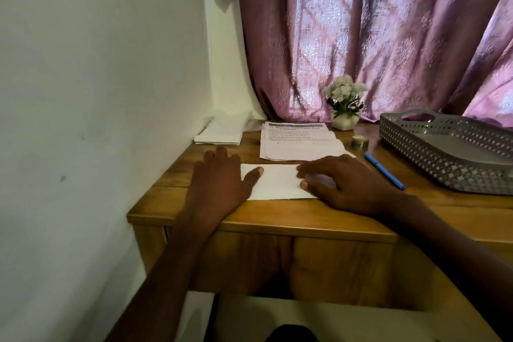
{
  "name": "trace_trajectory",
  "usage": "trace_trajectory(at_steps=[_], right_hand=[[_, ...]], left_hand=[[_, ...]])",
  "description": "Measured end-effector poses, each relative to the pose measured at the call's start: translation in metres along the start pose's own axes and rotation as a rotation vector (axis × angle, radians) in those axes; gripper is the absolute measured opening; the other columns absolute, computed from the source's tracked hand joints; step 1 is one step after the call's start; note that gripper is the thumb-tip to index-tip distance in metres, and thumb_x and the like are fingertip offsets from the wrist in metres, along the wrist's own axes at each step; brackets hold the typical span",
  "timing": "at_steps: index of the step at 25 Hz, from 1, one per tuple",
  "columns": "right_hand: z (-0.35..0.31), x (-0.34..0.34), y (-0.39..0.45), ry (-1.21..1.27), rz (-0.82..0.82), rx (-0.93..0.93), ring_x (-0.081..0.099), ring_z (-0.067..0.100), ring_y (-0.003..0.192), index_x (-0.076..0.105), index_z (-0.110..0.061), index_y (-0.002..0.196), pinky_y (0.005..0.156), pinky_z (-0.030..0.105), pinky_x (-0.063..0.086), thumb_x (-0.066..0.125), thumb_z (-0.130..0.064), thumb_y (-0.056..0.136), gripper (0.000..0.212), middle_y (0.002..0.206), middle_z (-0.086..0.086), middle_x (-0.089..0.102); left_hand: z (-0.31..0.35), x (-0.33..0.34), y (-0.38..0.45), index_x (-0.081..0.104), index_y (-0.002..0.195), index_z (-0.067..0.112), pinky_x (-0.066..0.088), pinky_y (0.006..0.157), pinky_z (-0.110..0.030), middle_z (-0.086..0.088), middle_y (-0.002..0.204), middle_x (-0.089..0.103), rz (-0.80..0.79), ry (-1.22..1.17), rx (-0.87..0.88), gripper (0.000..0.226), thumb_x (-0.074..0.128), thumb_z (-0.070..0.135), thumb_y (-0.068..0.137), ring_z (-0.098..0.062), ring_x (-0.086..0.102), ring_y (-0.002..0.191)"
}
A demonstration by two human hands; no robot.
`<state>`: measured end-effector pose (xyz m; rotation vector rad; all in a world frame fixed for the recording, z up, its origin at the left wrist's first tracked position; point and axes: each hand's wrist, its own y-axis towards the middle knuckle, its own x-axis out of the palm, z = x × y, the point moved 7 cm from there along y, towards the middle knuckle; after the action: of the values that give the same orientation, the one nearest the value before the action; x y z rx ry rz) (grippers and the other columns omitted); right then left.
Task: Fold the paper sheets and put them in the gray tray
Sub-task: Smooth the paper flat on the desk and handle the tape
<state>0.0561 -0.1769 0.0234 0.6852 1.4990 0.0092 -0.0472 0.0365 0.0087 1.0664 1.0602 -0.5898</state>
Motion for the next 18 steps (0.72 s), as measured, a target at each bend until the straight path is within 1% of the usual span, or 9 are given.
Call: trace_trajectory(at_steps=[4, 7, 8, 10, 12, 14, 16, 17, 18], right_hand=[[-0.006, -0.004, -0.002, 0.058, 0.012, 0.008, 0.058, 0.003, 0.121, 0.066, -0.037, 0.128, 0.102, 0.039, 0.049, 0.055, -0.061, 0.097, 0.041, 0.131, -0.018, 0.067], [-0.009, -0.004, -0.003, 0.09, 0.007, 0.036, 0.06, 0.005, 0.117, 0.068, -0.033, 0.122, 0.1, 0.042, 0.05, 0.059, -0.056, 0.097, 0.036, 0.127, -0.016, 0.068], [-0.009, -0.004, -0.004, 0.097, 0.01, 0.04, 0.06, 0.006, 0.116, 0.068, -0.033, 0.121, 0.099, 0.042, 0.05, 0.06, -0.055, 0.097, 0.034, 0.126, -0.016, 0.067], [-0.01, -0.004, -0.006, 0.109, 0.038, 0.028, 0.06, 0.008, 0.117, 0.067, -0.031, 0.121, 0.1, 0.04, 0.049, 0.06, -0.053, 0.097, 0.033, 0.127, -0.015, 0.066], [-0.005, -0.004, -0.007, 0.072, 0.087, 0.044, 0.058, 0.011, 0.122, 0.062, -0.029, 0.13, 0.103, 0.035, 0.046, 0.057, -0.052, 0.1, 0.039, 0.134, -0.011, 0.064], [0.003, -0.009, -0.007, 0.017, 0.181, 0.089, 0.056, 0.017, 0.127, 0.053, -0.023, 0.142, 0.104, 0.034, 0.044, 0.052, -0.048, 0.103, 0.046, 0.141, -0.003, 0.061], [0.01, -0.016, -0.008, -0.046, 0.301, 0.104, 0.058, 0.025, 0.122, 0.049, -0.015, 0.145, 0.098, 0.041, 0.044, 0.049, -0.039, 0.105, 0.047, 0.135, 0.004, 0.063], [0.012, -0.018, -0.009, -0.091, 0.353, 0.107, 0.059, 0.027, 0.116, 0.049, -0.015, 0.143, 0.095, 0.043, 0.043, 0.048, -0.036, 0.105, 0.044, 0.128, 0.005, 0.065], [0.013, -0.021, -0.009, -0.14, 0.406, 0.106, 0.059, 0.026, 0.111, 0.051, -0.016, 0.14, 0.092, 0.043, 0.042, 0.047, -0.035, 0.104, 0.041, 0.121, 0.003, 0.066]], left_hand=[[-0.001, 0.001, 0.0, 0.059, 0.133, 0.02, 0.04, 0.106, -0.054, -0.011, 0.144, 0.05, -0.083, -0.067, 0.022, 0.07, 0.04, 0.074, 0.094, -0.033, 0.045, 0.133], [0.004, -0.003, -0.004, 0.045, 0.147, 0.022, 0.035, 0.108, -0.056, -0.008, 0.151, 0.049, -0.091, -0.169, 0.041, 0.073, 0.049, 0.071, 0.093, -0.032, 0.045, 0.137], [0.007, -0.006, -0.005, 0.042, 0.15, 0.023, 0.039, 0.107, -0.052, -0.007, 0.15, 0.052, -0.075, -0.253, 0.055, 0.072, 0.054, 0.066, 0.094, -0.03, 0.048, 0.135], [0.009, -0.011, -0.006, 0.04, 0.15, 0.026, 0.048, 0.093, -0.038, -0.004, 0.142, 0.062, -0.042, -0.502, 0.084, 0.063, 0.063, 0.049, 0.097, -0.023, 0.06, 0.119], [0.007, -0.017, -0.009, 0.046, 0.145, 0.032, 0.051, 0.082, -0.031, -0.001, 0.134, 0.068, -0.014, -0.721, 0.091, 0.055, 0.071, 0.032, 0.096, -0.015, 0.065, 0.109], [0.002, -0.025, -0.01, 0.056, 0.135, 0.034, 0.056, 0.076, -0.028, 0.004, 0.122, 0.073, 0.046, -0.902, 0.064, 0.05, 0.078, 0.023, 0.091, -0.011, 0.07, 0.102], [-0.002, -0.034, -0.013, 0.066, 0.117, 0.029, 0.057, 0.06, -0.023, 0.009, 0.1, 0.078, 0.153, -1.065, 0.008, 0.036, 0.083, 0.022, 0.086, -0.008, 0.075, 0.082], [-0.005, -0.038, -0.016, 0.069, 0.107, 0.025, 0.054, 0.052, -0.02, 0.01, 0.087, 0.077, 0.22, -1.1, -0.016, 0.028, 0.084, 0.023, 0.084, -0.006, 0.073, 0.07], [-0.007, -0.042, -0.019, 0.07, 0.101, 0.022, 0.051, 0.049, -0.021, 0.009, 0.078, 0.076, 0.291, -1.111, -0.033, 0.024, 0.085, 0.024, 0.082, -0.005, 0.07, 0.06]])
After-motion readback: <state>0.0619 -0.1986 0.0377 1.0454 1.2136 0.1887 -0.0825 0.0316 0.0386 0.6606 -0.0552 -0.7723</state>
